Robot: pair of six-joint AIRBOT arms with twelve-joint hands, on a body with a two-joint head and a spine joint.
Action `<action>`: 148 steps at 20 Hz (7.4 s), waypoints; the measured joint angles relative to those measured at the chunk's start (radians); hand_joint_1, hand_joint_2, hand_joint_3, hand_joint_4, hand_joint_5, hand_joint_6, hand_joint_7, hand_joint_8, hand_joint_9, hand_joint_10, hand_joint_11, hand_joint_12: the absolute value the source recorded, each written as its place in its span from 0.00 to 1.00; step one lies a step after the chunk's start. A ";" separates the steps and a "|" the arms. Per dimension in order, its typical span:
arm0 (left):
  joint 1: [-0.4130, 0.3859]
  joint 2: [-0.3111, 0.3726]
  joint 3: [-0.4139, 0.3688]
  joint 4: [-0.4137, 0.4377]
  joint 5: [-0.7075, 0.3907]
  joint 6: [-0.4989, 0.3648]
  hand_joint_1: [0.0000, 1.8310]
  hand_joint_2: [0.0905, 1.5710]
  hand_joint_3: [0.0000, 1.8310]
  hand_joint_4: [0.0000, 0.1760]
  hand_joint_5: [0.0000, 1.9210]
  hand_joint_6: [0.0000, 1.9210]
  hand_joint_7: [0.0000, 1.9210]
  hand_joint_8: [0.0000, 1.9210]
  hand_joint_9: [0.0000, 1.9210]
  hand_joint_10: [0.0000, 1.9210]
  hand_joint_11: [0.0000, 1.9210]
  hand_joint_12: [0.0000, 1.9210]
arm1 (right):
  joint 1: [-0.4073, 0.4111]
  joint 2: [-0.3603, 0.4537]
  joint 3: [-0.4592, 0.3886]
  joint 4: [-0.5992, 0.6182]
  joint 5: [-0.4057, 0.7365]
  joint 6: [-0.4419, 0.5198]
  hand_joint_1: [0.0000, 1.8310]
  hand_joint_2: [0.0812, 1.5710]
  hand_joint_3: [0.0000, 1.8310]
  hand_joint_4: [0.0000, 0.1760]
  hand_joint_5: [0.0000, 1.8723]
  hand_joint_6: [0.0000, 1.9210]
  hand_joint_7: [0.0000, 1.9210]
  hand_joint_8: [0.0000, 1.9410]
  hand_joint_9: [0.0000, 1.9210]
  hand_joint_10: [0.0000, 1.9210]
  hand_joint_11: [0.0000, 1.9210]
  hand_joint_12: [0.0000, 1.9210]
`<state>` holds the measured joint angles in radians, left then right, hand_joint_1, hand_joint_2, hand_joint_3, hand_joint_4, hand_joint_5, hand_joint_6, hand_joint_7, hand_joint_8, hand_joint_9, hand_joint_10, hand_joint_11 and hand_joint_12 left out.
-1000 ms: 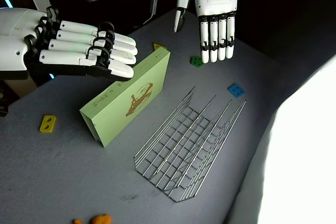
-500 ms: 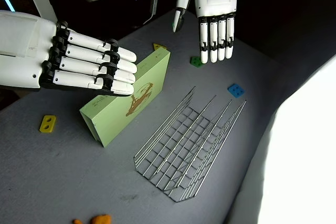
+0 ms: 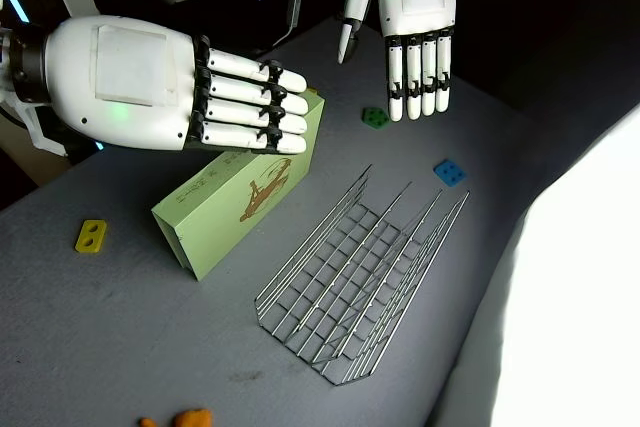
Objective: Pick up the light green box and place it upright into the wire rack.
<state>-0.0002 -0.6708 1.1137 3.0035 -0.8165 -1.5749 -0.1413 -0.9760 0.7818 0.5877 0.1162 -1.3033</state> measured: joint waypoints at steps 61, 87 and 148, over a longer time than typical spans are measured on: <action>0.032 -0.024 0.018 -0.001 0.003 0.000 0.03 0.75 0.00 0.08 0.07 0.00 0.07 0.00 0.07 0.00 0.00 0.17 | 0.026 -0.198 0.005 1.354 0.379 -1.226 0.75 0.71 0.00 0.00 0.48 0.49 0.50 0.59 0.42 0.74 0.34 0.89; 0.032 -0.024 0.018 0.000 0.003 0.000 0.02 0.78 0.00 0.02 0.06 0.00 0.07 0.00 0.06 0.00 0.00 0.22 | 0.252 -0.110 0.060 1.270 0.305 -1.259 0.74 0.74 0.00 0.00 0.45 0.52 0.46 0.67 0.38 0.79 0.29 0.90; 0.026 -0.031 0.007 0.000 0.003 0.000 0.02 0.78 0.00 0.00 0.02 0.00 0.04 0.00 0.03 0.00 0.00 0.00 | 0.117 -0.322 0.345 0.904 0.200 -0.828 0.75 0.72 0.00 0.00 0.46 0.51 0.47 0.63 0.42 0.75 0.37 0.86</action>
<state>0.0257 -0.7017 1.1210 3.0032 -0.8135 -1.5753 -0.0242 -1.2976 1.1267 1.4918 0.3161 -2.1315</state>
